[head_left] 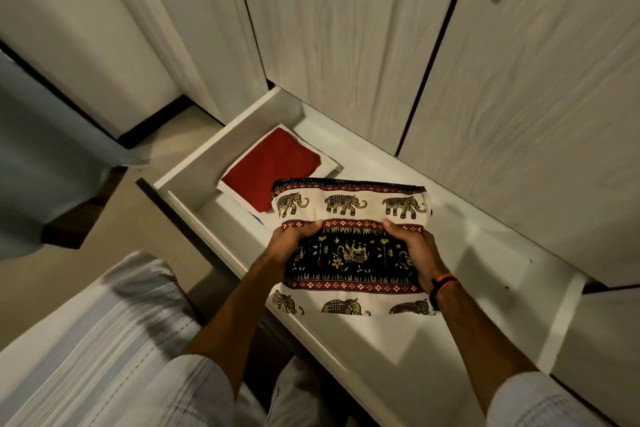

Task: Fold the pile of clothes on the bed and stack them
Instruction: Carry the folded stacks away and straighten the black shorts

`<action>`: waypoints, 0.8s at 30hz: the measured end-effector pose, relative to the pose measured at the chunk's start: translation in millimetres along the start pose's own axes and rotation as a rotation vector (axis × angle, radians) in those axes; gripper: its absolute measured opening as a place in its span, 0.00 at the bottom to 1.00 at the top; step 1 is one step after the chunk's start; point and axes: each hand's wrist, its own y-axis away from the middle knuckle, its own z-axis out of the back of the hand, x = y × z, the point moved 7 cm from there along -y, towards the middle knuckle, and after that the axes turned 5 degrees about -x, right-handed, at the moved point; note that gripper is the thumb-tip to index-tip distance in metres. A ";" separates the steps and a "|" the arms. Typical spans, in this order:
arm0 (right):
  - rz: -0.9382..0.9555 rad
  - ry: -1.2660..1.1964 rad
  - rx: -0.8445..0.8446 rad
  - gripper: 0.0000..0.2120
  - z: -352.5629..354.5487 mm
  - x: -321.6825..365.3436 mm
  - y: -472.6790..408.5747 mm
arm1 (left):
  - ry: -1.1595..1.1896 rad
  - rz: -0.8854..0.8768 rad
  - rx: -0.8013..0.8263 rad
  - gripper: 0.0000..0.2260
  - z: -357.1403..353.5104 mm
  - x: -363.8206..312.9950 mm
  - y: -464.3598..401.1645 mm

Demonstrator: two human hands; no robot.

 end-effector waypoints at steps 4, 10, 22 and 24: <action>-0.061 -0.010 -0.074 0.19 -4.0 -19.5 -36.7 | -0.006 0.066 0.023 0.42 2.1 -2.8 -57.6; -0.193 -0.052 -0.139 0.26 -11.4 -57.7 -81.3 | -0.103 0.101 0.081 0.38 1.1 -11.4 -122.8; -0.370 -0.390 -0.358 0.31 -16.5 -141.8 -112.7 | -0.529 -0.003 0.146 0.35 -42.2 -57.2 -214.6; -0.398 -0.373 -0.366 0.28 -16.6 -155.4 -117.2 | -0.594 -0.030 0.130 0.35 -40.5 -50.9 -228.4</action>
